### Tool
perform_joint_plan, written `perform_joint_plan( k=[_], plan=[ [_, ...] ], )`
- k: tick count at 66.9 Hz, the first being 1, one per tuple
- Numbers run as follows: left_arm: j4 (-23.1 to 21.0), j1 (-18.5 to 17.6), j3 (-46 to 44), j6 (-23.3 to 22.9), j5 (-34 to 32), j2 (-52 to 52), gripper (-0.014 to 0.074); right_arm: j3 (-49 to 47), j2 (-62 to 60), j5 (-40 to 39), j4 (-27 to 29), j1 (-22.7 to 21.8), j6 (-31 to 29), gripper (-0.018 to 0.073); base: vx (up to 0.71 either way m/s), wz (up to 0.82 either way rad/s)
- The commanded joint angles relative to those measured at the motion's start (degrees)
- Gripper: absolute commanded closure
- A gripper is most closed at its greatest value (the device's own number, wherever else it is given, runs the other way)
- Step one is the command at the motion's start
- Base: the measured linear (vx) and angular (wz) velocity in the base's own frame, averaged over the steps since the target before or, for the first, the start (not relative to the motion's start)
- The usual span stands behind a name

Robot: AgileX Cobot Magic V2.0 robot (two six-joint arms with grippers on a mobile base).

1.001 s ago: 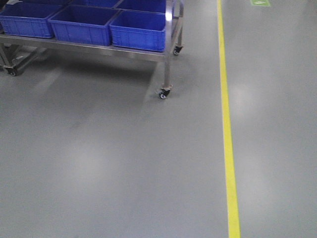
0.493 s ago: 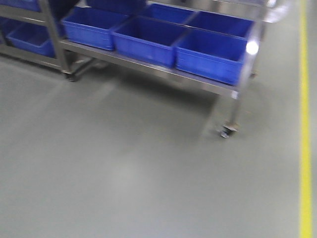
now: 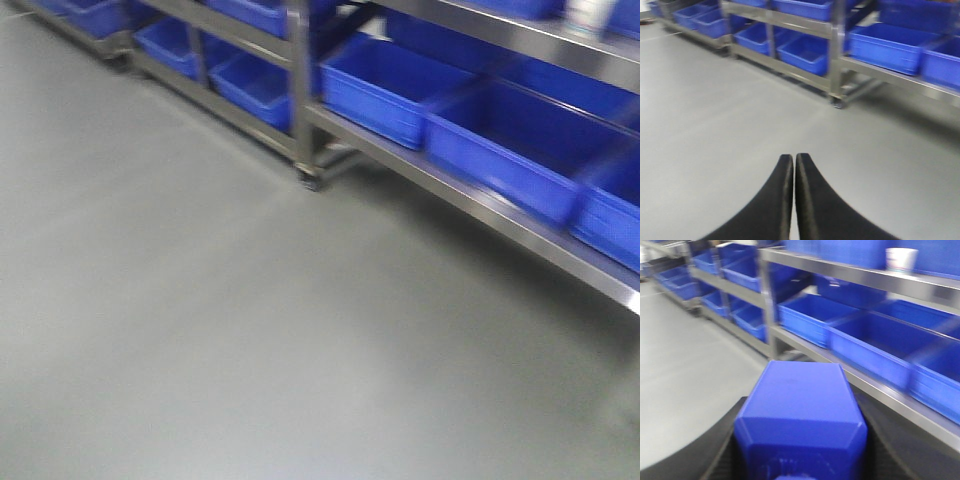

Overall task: Pour parts from conveyor to right shelf
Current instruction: 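Turn the base into the aisle between the blue bin shelves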

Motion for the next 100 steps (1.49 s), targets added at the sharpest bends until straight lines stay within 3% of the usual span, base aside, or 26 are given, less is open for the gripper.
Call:
perform_joint_plan(
  k=[1, 66, 100],
  plan=[
    [-0.4, -0.4, 1.4, -0.3, -4.3, 1.1, 0.0602, -1.6, 0.5, -4.7, 0.2, -0.1, -0.5, 0.0565, 0.69, 0.68],
    [-0.4, -0.4, 1.4, -0.3, -4.3, 1.1, 0.0602, -1.6, 0.5, -4.7, 0.2, -0.1, -0.5, 0.0565, 0.68, 0.54],
    [-0.4, -0.4, 1.4, -0.3, -4.3, 1.1, 0.0602, -1.6, 0.5, -4.7, 0.2, -0.1, -0.5, 0.0565, 0.69, 0.27]
  ],
)
